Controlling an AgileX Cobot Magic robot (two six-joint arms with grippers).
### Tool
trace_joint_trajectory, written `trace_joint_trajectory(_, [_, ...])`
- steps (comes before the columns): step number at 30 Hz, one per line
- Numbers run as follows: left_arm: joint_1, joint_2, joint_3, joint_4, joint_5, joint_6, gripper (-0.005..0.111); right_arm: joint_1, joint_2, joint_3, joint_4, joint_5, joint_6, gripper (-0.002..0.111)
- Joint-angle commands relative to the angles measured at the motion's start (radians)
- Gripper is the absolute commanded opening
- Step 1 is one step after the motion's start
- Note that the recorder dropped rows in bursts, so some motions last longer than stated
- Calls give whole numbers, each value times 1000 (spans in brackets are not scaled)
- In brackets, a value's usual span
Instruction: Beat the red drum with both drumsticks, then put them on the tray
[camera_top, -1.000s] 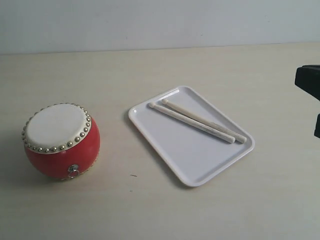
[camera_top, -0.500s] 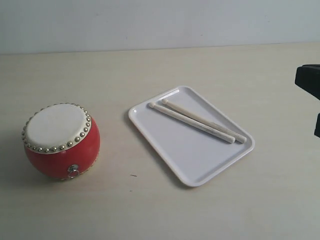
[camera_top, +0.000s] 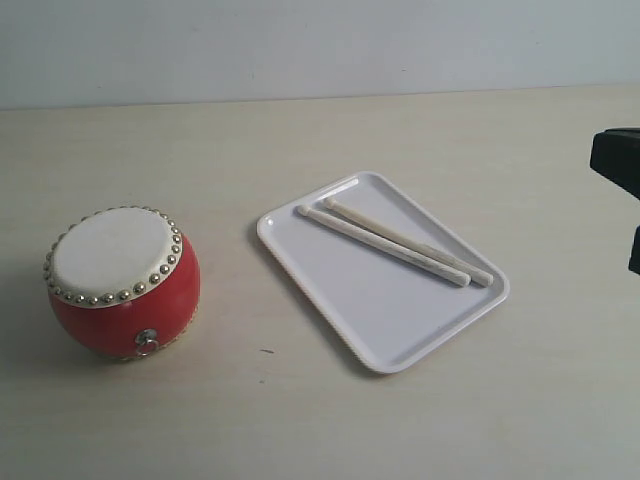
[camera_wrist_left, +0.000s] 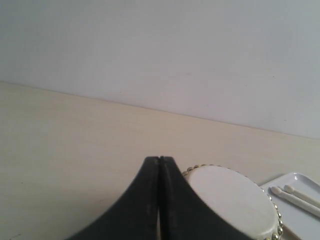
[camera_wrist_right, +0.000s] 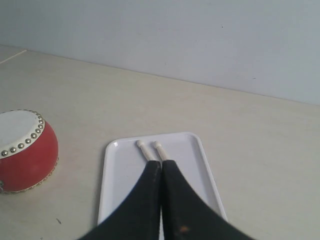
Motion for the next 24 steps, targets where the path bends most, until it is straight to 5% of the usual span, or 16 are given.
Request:
trace_joint_trajectory(1, [1, -7, 3, 6, -2, -4, 0, -3, -6, 6, -1, -11, -7, 0])
trace_joint_trajectory(16, [1, -7, 3, 5, -2, 0, 0, -15, -37, 6, -69, -4, -97, 0])
trace_joint_trajectory(24, [1, -7, 3, 5, -2, 0, 0, -307, -253, 6, -48, 36, -88, 0])
